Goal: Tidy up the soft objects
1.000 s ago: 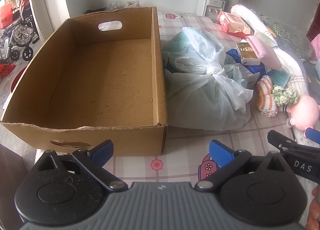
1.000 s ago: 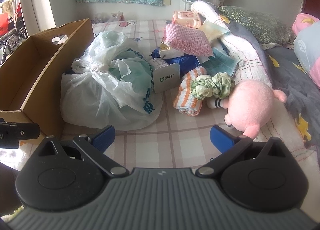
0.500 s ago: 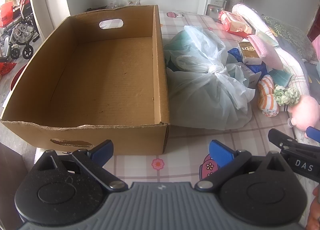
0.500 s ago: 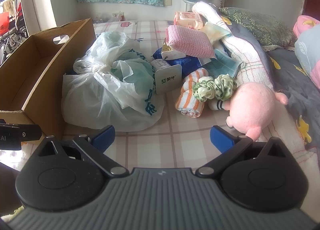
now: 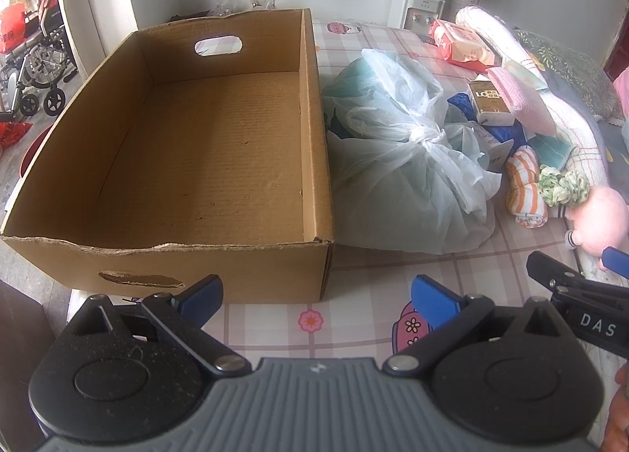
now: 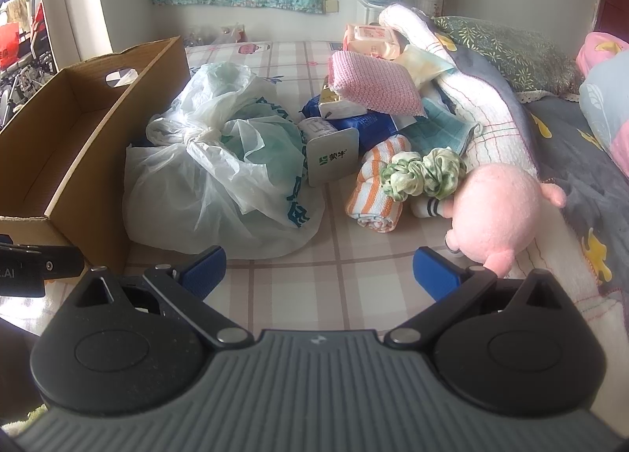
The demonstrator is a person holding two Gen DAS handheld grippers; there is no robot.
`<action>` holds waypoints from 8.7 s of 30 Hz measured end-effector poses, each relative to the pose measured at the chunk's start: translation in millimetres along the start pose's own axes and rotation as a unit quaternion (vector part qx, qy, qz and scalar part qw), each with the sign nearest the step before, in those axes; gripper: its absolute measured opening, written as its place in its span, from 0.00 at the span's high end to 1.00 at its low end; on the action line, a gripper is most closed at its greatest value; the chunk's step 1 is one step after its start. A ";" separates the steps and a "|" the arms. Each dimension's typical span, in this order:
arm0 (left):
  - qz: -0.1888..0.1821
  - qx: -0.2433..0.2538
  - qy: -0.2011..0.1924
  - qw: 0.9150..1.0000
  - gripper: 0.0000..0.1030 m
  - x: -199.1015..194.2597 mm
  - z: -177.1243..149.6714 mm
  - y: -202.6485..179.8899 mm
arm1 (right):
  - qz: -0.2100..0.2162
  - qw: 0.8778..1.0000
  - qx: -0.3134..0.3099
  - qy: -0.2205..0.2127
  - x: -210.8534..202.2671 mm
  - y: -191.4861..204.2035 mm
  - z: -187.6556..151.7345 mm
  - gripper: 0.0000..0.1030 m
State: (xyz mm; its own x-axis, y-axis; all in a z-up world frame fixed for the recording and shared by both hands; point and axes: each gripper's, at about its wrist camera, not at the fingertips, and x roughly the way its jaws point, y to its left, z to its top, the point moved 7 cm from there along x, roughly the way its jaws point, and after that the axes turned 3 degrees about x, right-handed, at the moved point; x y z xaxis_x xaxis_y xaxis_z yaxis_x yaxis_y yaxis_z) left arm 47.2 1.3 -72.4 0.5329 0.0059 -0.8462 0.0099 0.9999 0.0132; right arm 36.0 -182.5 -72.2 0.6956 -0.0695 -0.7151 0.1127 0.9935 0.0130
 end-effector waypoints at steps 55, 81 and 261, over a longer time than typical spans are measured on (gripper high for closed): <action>-0.123 0.203 -0.108 0.965 0.01 -40.4 135.0 -81.4 | 0.056 0.969 0.173 -0.165 -34.9 -101.1 41.5 0.01; -0.252 0.511 -0.057 0.820 0.06 87.8 199.9 -208.4 | 0.180 0.885 0.429 -0.020 136.2 -139.3 114.3 0.26; -0.223 0.366 -0.037 0.903 0.44 214.1 318.4 -319.4 | 0.177 0.882 0.436 0.002 317.2 -195.5 289.0 0.73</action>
State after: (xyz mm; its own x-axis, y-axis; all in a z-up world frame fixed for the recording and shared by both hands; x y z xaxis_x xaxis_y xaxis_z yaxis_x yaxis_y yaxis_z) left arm 427.5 -321.7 -88.2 0.3918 -0.4231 -0.8170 0.7795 0.6244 0.0504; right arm 439.6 -424.7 -99.6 0.7947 0.2337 -0.5603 0.3931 0.5053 0.7682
